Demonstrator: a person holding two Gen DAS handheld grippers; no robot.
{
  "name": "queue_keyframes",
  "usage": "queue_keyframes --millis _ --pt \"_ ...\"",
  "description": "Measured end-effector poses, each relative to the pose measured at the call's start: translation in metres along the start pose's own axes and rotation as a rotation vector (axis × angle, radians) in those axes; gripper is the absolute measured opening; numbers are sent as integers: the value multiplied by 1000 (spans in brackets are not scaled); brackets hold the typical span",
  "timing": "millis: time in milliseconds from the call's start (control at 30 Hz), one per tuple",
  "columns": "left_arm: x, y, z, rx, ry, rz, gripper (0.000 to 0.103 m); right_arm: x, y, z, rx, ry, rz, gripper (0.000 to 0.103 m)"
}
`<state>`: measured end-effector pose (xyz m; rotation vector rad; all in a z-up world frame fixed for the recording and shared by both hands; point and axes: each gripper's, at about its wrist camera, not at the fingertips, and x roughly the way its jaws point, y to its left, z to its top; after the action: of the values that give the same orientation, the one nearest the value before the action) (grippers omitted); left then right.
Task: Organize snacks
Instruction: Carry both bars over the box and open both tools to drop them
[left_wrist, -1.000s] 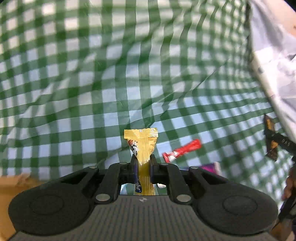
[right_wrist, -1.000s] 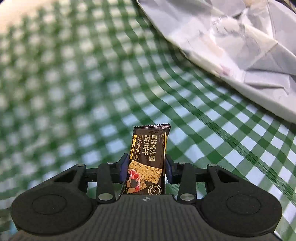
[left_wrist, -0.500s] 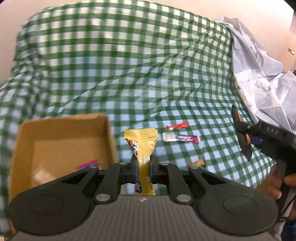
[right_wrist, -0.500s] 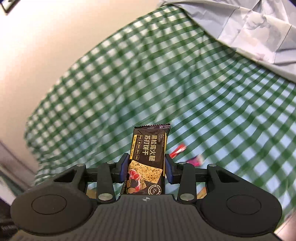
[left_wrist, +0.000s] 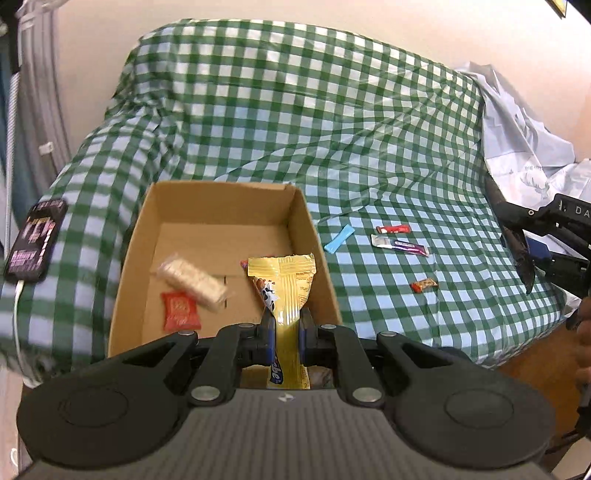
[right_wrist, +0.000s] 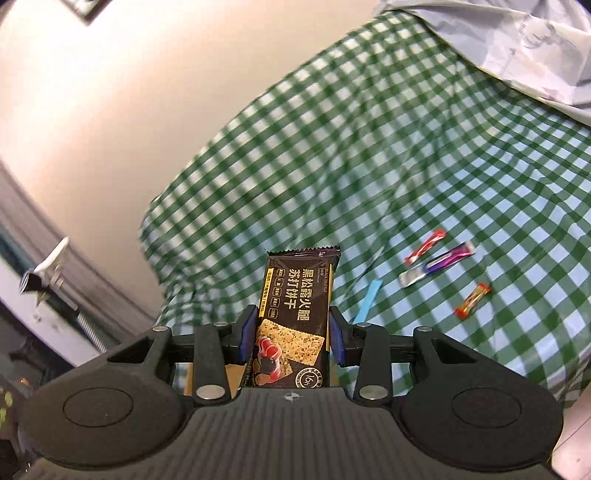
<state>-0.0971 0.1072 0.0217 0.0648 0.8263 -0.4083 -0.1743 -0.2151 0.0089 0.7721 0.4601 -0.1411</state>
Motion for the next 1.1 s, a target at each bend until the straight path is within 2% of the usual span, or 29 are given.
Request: queue_keyframes --millis 233,500,733,1100 --pt "-27 18 -28 -20 -25 -5 12 -25 40 -43 -79 34 29 41" --pt "-38 30 -38 -53 -50 -10 12 -30 75 -86 -177 120 40 41" --pt "-37 37 -39 -63 -55 -3 12 -24 92 -104 -247 159 39 41" --pt "-25 47 -32 -96 -44 22 12 -7 100 -108 -284 196 34 41"
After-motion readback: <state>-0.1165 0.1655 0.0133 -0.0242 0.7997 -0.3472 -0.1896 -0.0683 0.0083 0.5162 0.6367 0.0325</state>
